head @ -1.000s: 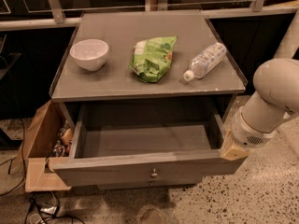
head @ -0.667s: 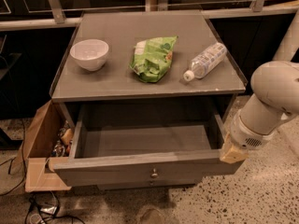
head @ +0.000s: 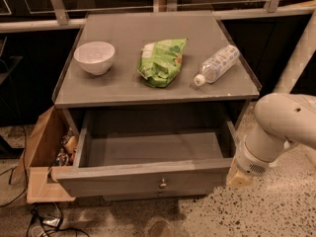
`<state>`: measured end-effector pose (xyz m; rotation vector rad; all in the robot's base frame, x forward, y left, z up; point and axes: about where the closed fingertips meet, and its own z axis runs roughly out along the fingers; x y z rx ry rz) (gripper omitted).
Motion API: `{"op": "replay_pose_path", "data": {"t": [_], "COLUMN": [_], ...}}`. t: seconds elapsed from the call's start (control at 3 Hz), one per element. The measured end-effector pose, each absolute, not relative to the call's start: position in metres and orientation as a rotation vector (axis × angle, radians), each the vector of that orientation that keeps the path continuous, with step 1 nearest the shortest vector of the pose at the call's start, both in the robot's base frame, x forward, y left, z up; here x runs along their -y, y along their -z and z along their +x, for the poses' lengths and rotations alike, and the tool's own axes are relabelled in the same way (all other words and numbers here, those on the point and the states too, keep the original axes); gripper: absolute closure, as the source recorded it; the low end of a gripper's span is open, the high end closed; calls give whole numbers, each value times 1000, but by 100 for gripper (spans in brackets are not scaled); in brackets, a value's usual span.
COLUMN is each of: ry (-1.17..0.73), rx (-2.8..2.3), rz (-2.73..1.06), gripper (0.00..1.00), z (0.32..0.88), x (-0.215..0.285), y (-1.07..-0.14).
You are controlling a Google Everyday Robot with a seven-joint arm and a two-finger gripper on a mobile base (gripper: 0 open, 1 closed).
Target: Close top drawer
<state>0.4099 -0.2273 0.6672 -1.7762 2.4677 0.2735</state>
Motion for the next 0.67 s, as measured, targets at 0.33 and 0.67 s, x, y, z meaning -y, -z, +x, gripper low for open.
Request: {"op": "replay_pose_path", "data": {"t": [0.33, 0.67], "ry": [-236, -116], "rx": [-2478, -2514], "rz": [-1739, -1728], "gripper": [100, 100], "z": [418, 437], "x": [228, 226], "y": [-656, -654]}}
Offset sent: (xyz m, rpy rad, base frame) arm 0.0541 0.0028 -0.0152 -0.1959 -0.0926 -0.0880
